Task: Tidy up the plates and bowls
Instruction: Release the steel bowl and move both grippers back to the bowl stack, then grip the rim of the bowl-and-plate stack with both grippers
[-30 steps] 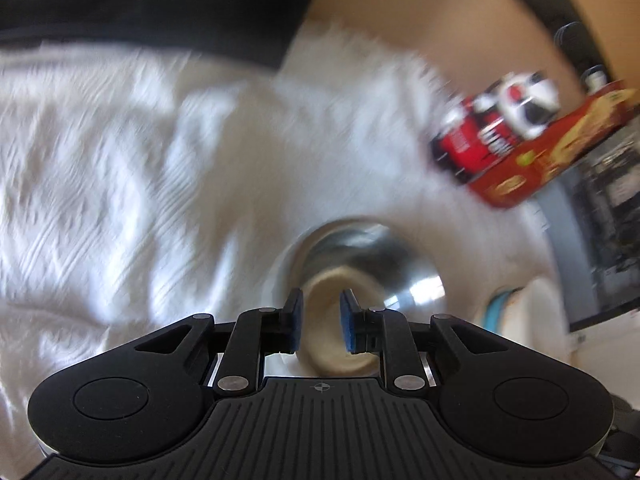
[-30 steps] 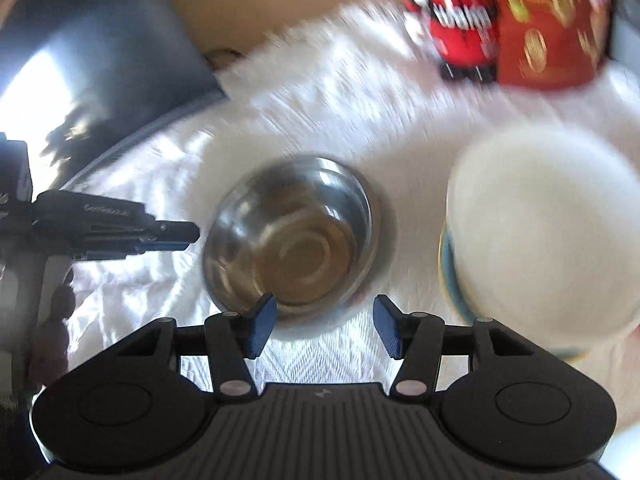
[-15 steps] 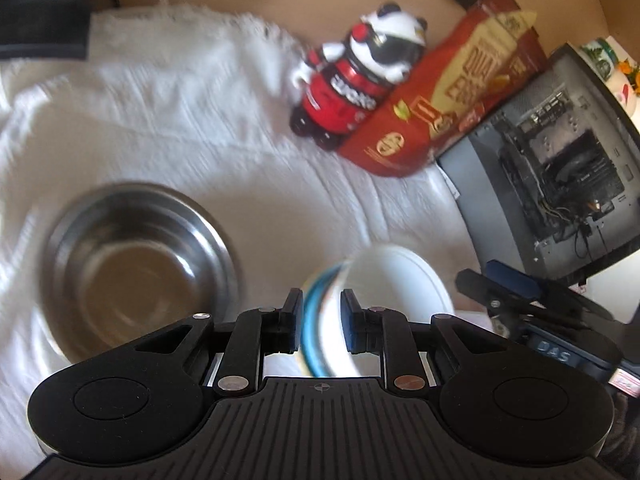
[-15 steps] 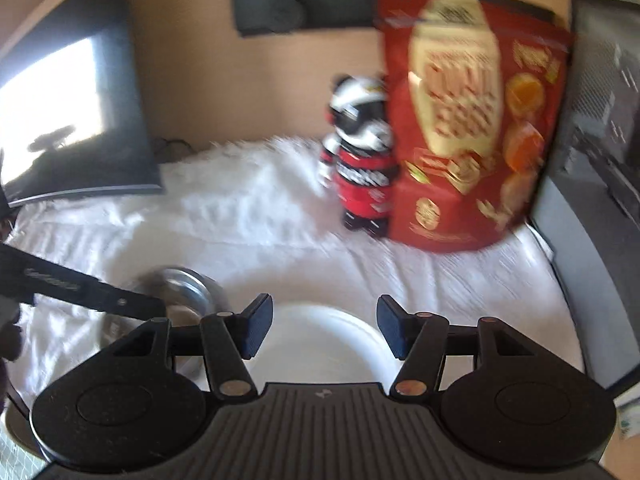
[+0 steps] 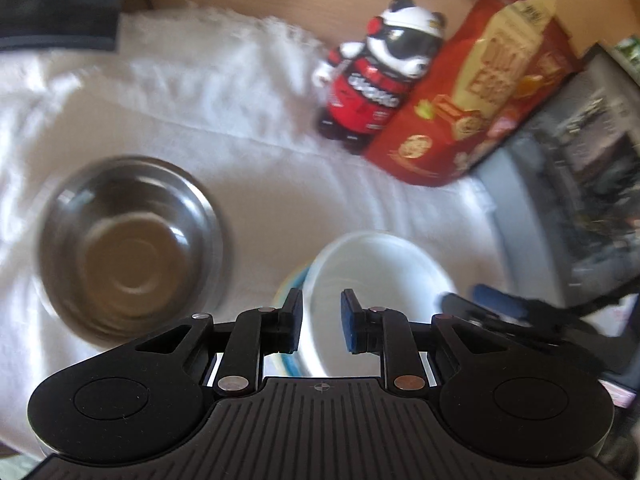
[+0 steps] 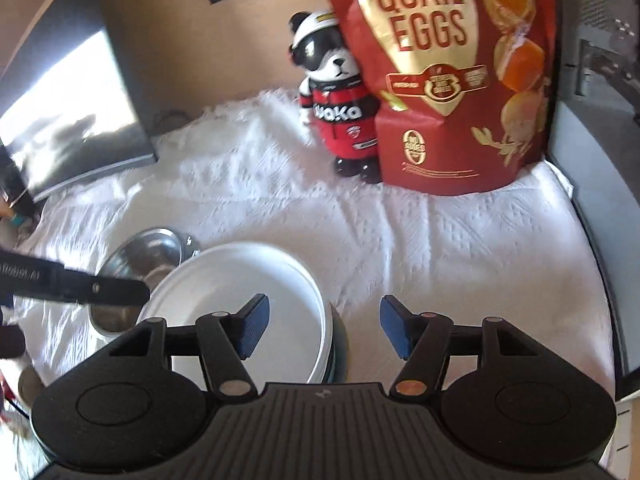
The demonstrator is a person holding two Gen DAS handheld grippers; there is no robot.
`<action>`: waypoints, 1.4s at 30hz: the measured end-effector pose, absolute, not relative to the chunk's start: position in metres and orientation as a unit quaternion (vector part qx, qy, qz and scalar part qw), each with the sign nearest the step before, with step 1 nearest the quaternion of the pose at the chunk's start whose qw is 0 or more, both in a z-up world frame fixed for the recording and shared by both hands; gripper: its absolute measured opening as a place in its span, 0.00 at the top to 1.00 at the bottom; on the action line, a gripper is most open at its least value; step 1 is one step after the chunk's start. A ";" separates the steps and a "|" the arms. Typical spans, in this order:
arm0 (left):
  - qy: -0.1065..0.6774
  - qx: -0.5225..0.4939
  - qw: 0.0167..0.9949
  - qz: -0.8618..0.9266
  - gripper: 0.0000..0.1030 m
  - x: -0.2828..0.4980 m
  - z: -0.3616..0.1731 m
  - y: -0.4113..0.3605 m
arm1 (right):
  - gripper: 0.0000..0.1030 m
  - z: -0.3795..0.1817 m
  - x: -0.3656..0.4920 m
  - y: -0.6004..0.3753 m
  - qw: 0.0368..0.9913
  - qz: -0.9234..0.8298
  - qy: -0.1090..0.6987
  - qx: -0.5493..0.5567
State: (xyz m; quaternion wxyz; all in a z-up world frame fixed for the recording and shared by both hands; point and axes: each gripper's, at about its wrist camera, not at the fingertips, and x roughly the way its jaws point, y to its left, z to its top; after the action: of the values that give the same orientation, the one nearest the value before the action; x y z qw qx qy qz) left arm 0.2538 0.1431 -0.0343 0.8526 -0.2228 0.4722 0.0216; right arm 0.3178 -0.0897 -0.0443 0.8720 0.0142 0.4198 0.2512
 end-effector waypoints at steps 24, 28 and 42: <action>0.524 -0.268 0.808 -0.013 0.65 0.277 -0.096 0.147 | 0.33 -0.089 0.352 -0.099 0.838 0.215 0.501 0.035; 0.526 -0.264 0.808 -0.008 0.70 0.276 -0.096 0.147 | 0.34 -0.107 0.358 -0.104 0.789 0.240 0.553 0.122; 0.539 -0.214 0.814 0.023 0.56 0.270 -0.083 0.147 | 0.34 -0.116 0.357 -0.081 0.796 0.230 0.554 0.081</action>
State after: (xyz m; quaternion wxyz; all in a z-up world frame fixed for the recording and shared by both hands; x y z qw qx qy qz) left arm 0.2701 0.1472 -0.0828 0.8140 -0.2139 0.5395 0.0229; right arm 0.3574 -0.0815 -0.1159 0.7964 0.0806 0.5536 0.2298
